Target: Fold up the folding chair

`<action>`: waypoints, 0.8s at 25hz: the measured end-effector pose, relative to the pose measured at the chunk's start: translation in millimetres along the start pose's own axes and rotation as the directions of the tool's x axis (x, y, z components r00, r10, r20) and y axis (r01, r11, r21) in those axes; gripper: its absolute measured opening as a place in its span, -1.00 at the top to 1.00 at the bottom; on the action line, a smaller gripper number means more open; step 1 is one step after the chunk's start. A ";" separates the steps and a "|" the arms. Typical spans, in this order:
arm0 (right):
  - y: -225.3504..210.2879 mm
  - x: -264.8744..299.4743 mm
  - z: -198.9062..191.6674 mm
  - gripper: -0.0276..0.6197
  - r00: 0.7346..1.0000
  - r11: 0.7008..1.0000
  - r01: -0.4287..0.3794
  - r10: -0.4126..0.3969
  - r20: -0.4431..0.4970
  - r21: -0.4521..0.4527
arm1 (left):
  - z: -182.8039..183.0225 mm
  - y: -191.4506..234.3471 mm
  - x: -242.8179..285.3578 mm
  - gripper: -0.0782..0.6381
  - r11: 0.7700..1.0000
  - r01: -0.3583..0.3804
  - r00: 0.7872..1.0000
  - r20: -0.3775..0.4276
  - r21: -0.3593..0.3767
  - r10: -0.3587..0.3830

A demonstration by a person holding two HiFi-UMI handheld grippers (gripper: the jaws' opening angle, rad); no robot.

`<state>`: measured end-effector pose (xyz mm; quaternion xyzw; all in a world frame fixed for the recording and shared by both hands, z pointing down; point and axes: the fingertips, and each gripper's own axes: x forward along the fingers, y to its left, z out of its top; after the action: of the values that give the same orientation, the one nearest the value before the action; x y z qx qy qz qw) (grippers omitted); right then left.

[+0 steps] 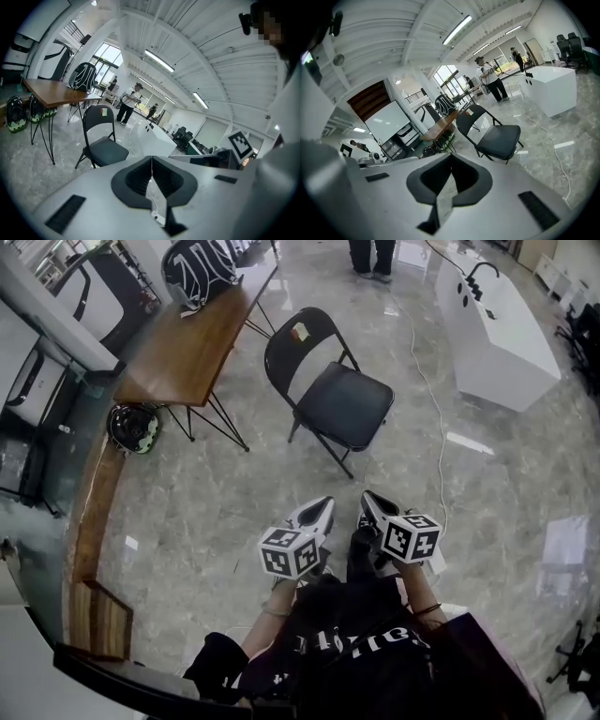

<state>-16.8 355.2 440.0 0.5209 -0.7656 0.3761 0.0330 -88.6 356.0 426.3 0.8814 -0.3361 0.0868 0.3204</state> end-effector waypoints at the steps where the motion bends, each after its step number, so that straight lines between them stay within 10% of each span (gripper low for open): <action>1: -6.5 6.4 8.7 0.87 1.000 1.000 -0.009 0.009 0.000 0.001 | 6.7 3.3 10.2 0.76 1.000 -0.007 1.000 0.003 0.001 0.007; 12: -96.3 65.8 149.8 0.87 0.995 0.993 -0.096 0.096 -0.002 -0.063 | 109.2 8.9 149.5 0.76 0.999 -0.026 0.995 0.096 -0.026 0.028; 20: -137.7 99.8 179.7 0.87 0.989 0.989 -0.146 0.146 -0.039 0.002 | 118.0 21.6 186.9 0.76 0.991 -0.127 0.990 0.058 -0.048 0.129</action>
<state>112.4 144.3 430.2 0.4561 -0.8011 0.3870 0.0205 32.0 169.8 414.1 0.8529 -0.4035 0.0728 0.3233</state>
